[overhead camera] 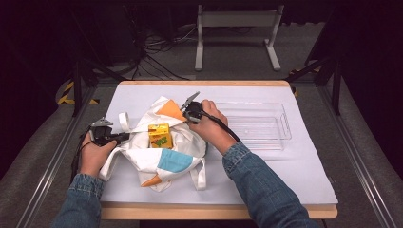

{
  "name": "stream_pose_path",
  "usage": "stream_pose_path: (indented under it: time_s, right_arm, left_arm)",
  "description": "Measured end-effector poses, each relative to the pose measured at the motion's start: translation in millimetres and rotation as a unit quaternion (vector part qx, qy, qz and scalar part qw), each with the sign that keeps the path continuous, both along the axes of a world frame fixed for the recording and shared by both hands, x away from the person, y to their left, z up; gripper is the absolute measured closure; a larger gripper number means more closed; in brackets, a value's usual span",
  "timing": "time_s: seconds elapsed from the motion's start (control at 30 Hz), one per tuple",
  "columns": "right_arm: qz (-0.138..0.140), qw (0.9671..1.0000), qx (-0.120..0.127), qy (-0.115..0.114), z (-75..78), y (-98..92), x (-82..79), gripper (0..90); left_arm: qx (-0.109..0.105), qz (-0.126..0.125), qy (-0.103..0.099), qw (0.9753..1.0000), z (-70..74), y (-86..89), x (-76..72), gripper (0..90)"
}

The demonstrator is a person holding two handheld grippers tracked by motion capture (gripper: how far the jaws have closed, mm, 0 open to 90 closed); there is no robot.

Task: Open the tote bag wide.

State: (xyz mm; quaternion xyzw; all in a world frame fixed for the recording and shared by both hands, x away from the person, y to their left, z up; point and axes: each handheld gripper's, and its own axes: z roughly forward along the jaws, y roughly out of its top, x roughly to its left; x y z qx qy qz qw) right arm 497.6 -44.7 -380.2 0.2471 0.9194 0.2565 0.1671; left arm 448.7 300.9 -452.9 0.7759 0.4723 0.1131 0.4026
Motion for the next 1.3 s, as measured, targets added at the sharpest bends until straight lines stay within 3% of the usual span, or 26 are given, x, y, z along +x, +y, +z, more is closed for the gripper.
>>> stream_pose_path:
  time_s: [0.13, 0.2, 0.27, 0.3, 0.33, 0.37, 0.4, 0.43, 0.5, 0.6, 0.63, 0.7, 0.73, 0.77, 0.93, 1.07, 1.13, 1.23, 1.27, 1.3]
  right_arm:
    - [0.006, 0.9999, -0.007, 0.009, -0.7, -0.9, -0.8, 84.9]
    - [-0.003, 0.9996, 0.022, 0.018, 0.5, -7.4, 0.3, 84.1]
    - [0.003, 0.9987, 0.049, 0.013, 4.4, -14.0, -1.1, 75.7]
    - [0.003, 0.9987, 0.049, 0.013, 4.4, -14.0, -1.1, 75.7]
    - [0.002, 0.998, 0.063, 0.011, 5.9, -16.8, -2.1, 70.9]
    - [0.004, 0.9957, 0.092, 0.002, 9.6, -22.4, -5.6, 65.1]
    - [0.006, 0.9921, 0.125, -0.012, 14.0, -27.9, -10.4, 56.1]
    - [0.002, 0.9894, 0.143, -0.026, 18.0, -33.4, -14.4, 56.4]
    - [0.003, 0.9852, 0.167, -0.039, 23.6, -41.0, -20.7, 54.3]
    - [0.016, 0.9759, 0.214, -0.04, 31.6, -55.1, -31.7, 50.5]
    - [0.017, 0.9708, 0.235, -0.045, 35.0, -62.6, -38.5, 50.4]
    - [0.018, 0.9695, 0.24, -0.049, 36.4, -66.2, -42.3, 50.6]
    - [0.021, 0.968, 0.244, -0.052, 37.6, -69.6, -46.2, 50.8]
    - [0.026, 0.9632, 0.261, -0.057, 39.6, -77.4, -55.6, 51.4]
    - [0.028, 0.956, 0.284, -0.069, 42.6, -100.4, -79.6, 52.7]
    - [0.03, 0.9433, 0.324, -0.068, 48.7, -123.7, -96.1, 52.8]
    - [0.027, 0.9412, 0.329, -0.073, 51.0, -133.8, -103.3, 52.9]
    - [0.027, 0.9433, 0.322, -0.077, 53.4, -143.1, -110.0, 53.0]
    - [0.027, 0.9418, 0.326, -0.077, 54.0, -145.6, -111.5, 53.0]
    - [0.026, 0.9393, 0.334, -0.076, 54.3, -147.8, -112.8, 53.0]
  left_arm:
    - [-0.001, -0.001, -0.01, 1.0, 1.4, 0.4, -5.9, 86.9]
    - [-0.024, 0.009, -0.023, 0.9994, 7.1, 5.2, -11.0, 81.8]
    - [-0.034, 0.02, -0.041, 0.9984, 14.4, 12.2, -15.5, 70.1]
    - [-0.034, 0.02, -0.041, 0.9984, 14.4, 12.2, -15.5, 64.2]
    - [-0.045, 0.035, -0.061, 0.9965, 22.3, 18.1, -20.4, 64.2]
    - [-0.05, 0.04, -0.09, 0.9938, 31.9, 23.5, -26.0, 56.2]
    - [-0.055, 0.043, -0.104, 0.9921, 40.7, 26.4, -31.3, 53.8]
    - [-0.068, 0.047, -0.12, 0.9894, 46.5, 28.0, -35.7, 52.0]
    - [-0.095, 0.042, -0.131, 0.9859, 57.3, 31.4, -43.7, 50.7]
    - [-0.113, 0.031, -0.148, 0.9821, 73.6, 30.7, -58.9, 51.4]
    - [-0.111, 0.027, -0.15, 0.9821, 77.5, 29.6, -62.9, 52.4]
    - [-0.109, 0.022, -0.15, 0.9825, 81.2, 28.0, -67.2, 54.0]
    - [-0.103, 0.01, -0.152, 0.983, 89.4, 23.5, -77.2, 54.0]
    - [-0.105, 0.003, -0.152, 0.9829, 93.5, 20.6, -83.3, 55.1]
    - [-0.105, -0.028, -0.146, 0.9833, 108.9, 1.1, -110.0, 59.7]
    - [-0.107, -0.061, -0.141, 0.9823, 114.8, -17.1, -122.3, 62.1]
    - [-0.111, -0.078, -0.134, 0.9817, 116.2, -26.8, -126.9, 63.6]
    - [-0.1, -0.112, -0.122, 0.9811, 114.4, -43.9, -130.7, 65.4]
    - [-0.091, -0.127, -0.118, 0.9805, 111.7, -51.2, -130.7, 67.2]
    - [-0.091, -0.127, -0.118, 0.9805, 111.7, -51.2, -130.7, 68.6]
